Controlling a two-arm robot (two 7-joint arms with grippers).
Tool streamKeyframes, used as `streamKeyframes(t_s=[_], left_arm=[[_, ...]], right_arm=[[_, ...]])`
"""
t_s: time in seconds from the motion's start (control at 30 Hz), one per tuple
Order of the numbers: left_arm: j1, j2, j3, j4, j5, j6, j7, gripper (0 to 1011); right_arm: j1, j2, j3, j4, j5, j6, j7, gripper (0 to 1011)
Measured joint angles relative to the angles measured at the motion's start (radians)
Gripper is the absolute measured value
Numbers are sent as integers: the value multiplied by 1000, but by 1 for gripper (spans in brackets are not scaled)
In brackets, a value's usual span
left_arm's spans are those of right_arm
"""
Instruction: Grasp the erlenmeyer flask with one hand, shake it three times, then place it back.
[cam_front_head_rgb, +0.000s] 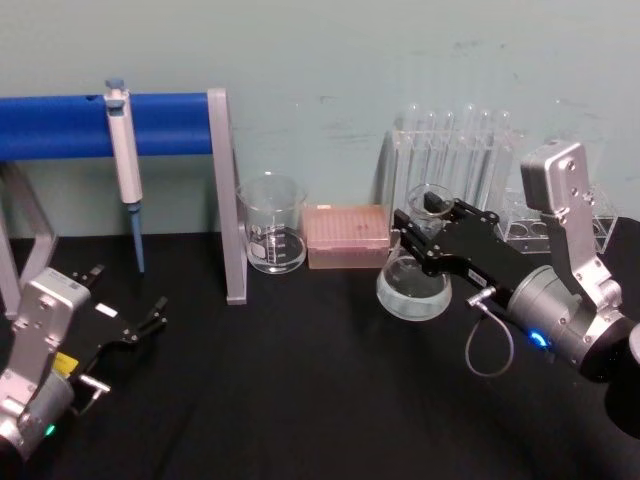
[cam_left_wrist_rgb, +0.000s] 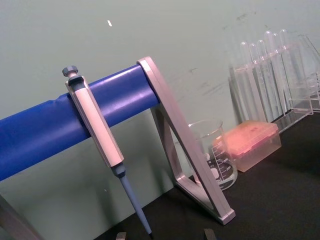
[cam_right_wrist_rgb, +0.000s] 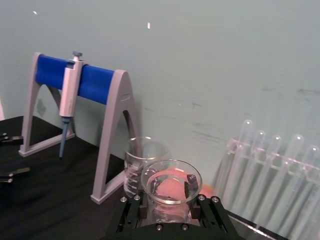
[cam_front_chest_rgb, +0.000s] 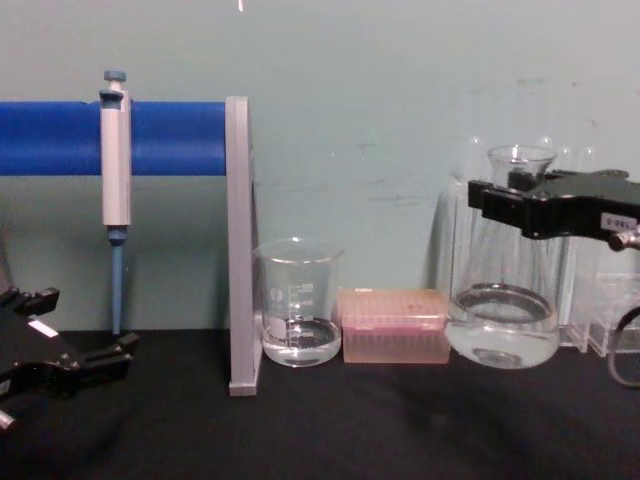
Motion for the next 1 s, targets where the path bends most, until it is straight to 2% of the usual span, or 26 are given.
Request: streamKeyframes(t_s=[0.43,1.0], left_arm=[[0,0,0,0,0,0,0,1001],[0,0,0,0,0,0,0,1001]], right_arm=[[-25,-23,38,-11,-34,13,-24,457],[-13,-48,42,1,-53,21,-3,457]])
